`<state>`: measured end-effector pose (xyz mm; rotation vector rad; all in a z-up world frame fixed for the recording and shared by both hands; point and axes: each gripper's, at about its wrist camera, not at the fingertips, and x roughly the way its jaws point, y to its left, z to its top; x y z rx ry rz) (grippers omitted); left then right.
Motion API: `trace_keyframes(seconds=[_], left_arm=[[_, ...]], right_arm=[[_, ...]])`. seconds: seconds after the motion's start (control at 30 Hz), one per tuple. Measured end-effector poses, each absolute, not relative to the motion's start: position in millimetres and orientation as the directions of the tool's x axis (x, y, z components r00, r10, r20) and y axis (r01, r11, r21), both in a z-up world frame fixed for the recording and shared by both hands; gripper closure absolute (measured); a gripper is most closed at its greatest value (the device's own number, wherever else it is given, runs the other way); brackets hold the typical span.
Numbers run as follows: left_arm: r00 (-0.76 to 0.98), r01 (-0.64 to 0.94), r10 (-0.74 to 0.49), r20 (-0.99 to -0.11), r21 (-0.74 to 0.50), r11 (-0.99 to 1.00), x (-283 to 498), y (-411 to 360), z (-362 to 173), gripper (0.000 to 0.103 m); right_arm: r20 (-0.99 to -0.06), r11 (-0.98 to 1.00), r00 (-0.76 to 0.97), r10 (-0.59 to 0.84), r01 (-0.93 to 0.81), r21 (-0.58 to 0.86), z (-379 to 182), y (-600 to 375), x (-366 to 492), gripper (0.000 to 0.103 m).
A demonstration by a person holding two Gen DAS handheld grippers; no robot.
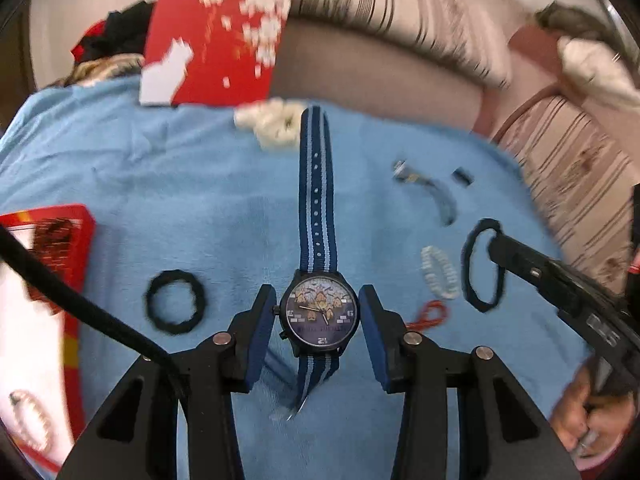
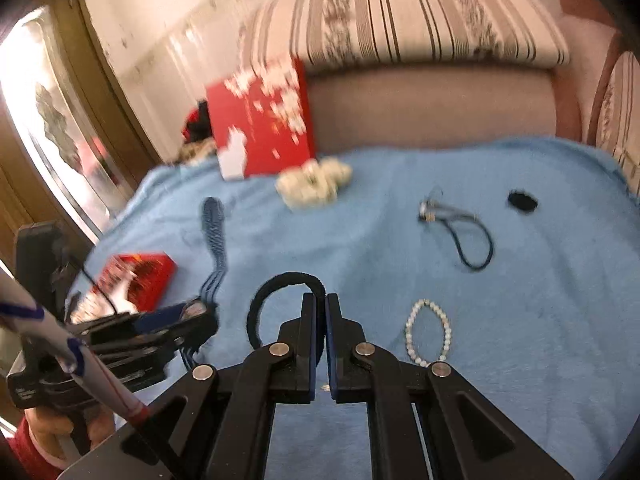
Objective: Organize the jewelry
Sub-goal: 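Grasp blue striped watch with left tool while right tool grasps black hair tie, then carry watch into tray with left tool while right tool drops black hair tie there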
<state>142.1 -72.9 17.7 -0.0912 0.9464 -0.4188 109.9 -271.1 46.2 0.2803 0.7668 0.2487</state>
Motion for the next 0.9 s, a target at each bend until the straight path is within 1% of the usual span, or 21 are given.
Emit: trace_keyframes(seconds=[0.1, 0.23, 0.33, 0.43, 0.57, 0.7, 0.9], left_arm=[[0.555, 0.305, -0.419, -0.718, -0.293, 0.906, 117, -42, 51, 0.062], [0.608, 0.267, -0.409, -0.681, -0.310, 0.913, 94, 10, 85, 0.062], [0.640, 0.219, -0.369, -0.673, -0.301, 0.928, 83, 56, 101, 0.062], [0.671, 0.145, -0.280, -0.687, -0.248, 0.958, 79, 100, 107, 0.062], [0.658, 0.041, -0.177, -0.732, -0.200, 0.979, 90, 155, 97, 0.062], [0.612, -0.029, -0.101, -0.784, -0.150, 0.988, 112, 196, 70, 0.062], [0.513, -0.092, -0.090, -0.854, -0.159, 0.983, 153, 233, 12, 0.062]], right_arm=[[-0.615, 0.926, 0.708, 0.347, -0.154, 0.344, 70, -259, 95, 0.098], [-0.610, 0.931, 0.707, 0.358, -0.216, 0.296, 89, -227, 77, 0.098], [-0.612, 0.922, 0.691, 0.386, -0.268, 0.279, 94, -198, 68, 0.098], [-0.618, 0.910, 0.668, 0.415, -0.312, 0.274, 94, -168, 66, 0.098], [-0.625, 0.878, 0.620, 0.474, -0.381, 0.289, 93, -116, 69, 0.098], [-0.643, 0.850, 0.570, 0.512, -0.445, 0.282, 87, -63, 73, 0.098], [-0.705, 0.819, 0.482, 0.520, -0.516, 0.251, 56, 20, 92, 0.098]])
